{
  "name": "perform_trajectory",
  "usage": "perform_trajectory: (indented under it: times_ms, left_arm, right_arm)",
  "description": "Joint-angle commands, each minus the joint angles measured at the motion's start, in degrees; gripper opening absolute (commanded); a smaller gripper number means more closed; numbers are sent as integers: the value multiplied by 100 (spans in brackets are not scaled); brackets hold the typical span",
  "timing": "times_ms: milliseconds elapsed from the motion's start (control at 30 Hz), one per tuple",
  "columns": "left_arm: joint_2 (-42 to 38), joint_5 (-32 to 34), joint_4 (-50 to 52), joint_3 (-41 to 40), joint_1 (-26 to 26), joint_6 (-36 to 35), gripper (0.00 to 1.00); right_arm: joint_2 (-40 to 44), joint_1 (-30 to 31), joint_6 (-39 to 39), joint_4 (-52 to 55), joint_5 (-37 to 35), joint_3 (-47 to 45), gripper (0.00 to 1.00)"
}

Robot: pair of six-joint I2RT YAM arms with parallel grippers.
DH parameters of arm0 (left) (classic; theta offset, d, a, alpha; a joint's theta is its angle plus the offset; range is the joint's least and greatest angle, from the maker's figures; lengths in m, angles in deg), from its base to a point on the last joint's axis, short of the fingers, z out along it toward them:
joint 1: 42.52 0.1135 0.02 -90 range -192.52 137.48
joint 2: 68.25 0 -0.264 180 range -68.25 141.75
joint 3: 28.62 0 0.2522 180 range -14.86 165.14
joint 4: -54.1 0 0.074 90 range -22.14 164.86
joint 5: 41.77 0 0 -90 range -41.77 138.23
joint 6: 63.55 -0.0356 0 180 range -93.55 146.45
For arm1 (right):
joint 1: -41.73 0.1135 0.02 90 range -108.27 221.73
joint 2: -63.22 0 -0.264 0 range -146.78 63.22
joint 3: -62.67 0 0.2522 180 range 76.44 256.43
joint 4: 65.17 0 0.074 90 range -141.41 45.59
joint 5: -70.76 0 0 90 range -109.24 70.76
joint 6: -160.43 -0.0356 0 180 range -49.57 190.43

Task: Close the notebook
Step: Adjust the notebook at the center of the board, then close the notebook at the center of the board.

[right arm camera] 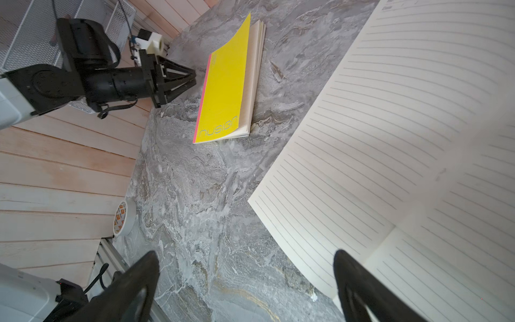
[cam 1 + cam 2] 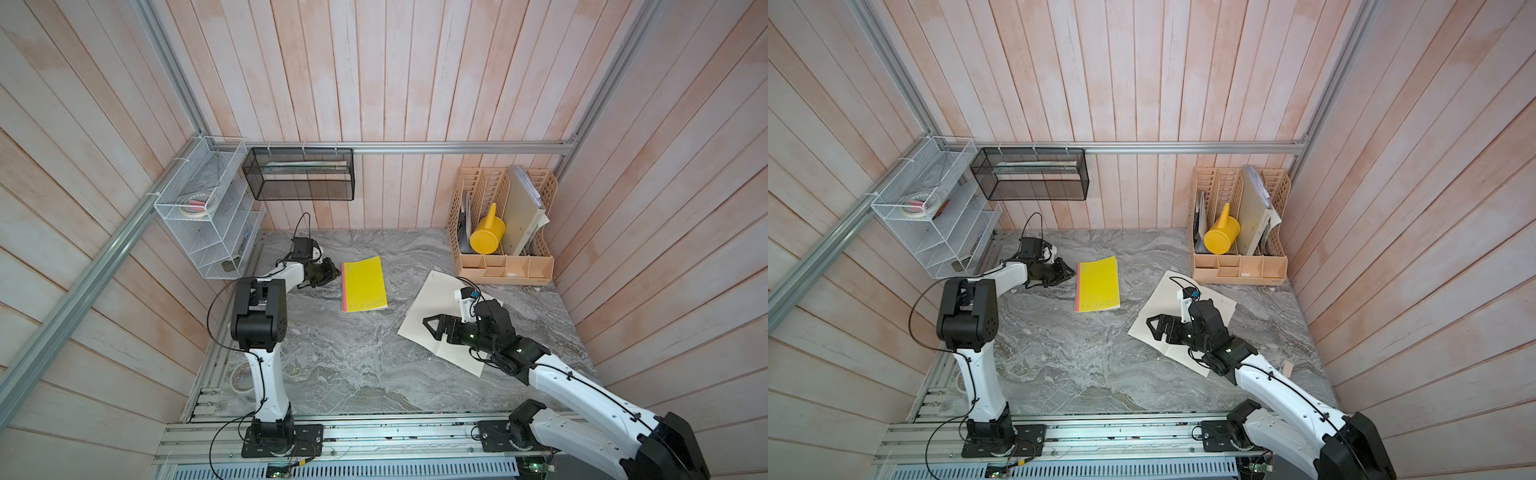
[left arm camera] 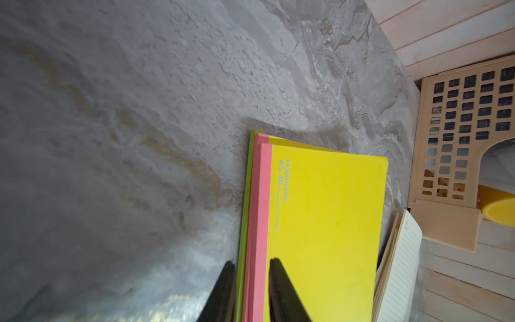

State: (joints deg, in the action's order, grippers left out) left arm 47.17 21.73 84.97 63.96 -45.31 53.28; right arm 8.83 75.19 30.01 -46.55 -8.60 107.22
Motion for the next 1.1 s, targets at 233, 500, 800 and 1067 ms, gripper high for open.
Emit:
perform_trajectory:
  times_ms: [233,500,800,1067]
  left_arm:
    - [-1616,-809,-238,-1093,-1279,39,31]
    - [-1582,-2016,-3026,-2456,-2185,2516,32]
    - [-956,-1865,-3708,-2478,-2717,3077,32]
    - [-658,-1604,-3574,-2183,-3041,3378,33]
  right_arm:
    - [109,-1857,693,884,60,-90,98]
    - [-358,-3127,807,-106,1002,-484,98]
    - [-937,-3157,568,-1340,1337,-986,98]
    - [-1528,-3165,692,-1218,1286,-1006,98]
